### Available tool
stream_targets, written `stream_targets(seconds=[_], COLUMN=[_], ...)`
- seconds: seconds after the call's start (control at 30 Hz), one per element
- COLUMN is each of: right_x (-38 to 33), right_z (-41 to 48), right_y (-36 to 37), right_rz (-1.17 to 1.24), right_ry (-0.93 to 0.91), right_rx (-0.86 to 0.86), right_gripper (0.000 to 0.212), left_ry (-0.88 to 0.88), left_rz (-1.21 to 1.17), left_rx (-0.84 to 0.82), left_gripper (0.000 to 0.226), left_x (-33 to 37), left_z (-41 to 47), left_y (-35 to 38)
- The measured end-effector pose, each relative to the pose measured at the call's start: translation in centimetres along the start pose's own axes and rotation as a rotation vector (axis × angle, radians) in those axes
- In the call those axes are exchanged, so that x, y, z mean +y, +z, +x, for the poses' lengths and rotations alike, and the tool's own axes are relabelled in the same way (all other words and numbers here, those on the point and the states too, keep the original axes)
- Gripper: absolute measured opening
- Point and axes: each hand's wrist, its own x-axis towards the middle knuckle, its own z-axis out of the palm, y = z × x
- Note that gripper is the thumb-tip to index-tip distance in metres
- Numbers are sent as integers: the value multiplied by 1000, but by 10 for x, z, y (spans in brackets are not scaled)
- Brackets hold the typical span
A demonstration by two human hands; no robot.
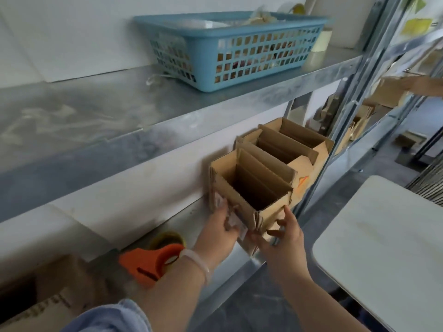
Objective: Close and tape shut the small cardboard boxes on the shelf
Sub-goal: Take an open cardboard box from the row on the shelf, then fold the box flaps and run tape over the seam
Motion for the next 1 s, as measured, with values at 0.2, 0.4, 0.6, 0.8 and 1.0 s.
stream_targets(seconds=[0.2,0.4,0.6,0.8,1.0], right_x=[-14,6,9,-23,-30], right_z=[10,-11,-14,0,26], right_y=[15,15,65,110,147], right_rz=[121,-116,-358,-252,-294], right_ry=[120,141,-103,-34,18], right_rx=[8,-157,-586,-813,-864], right_gripper=[69,40,17,36,51], left_ry=[-1,-8,-210,-337,-517], left_rz=[-46,6,-76,-224,-626], left_rx=[-4,190,595,832,754], left_gripper=[63,52,42,54,48], left_x=[-20,-54,-84,-81,-83], left_z=[-40,-93,-136,-129,-110], left_y=[-8,-18,-20,-22,-19])
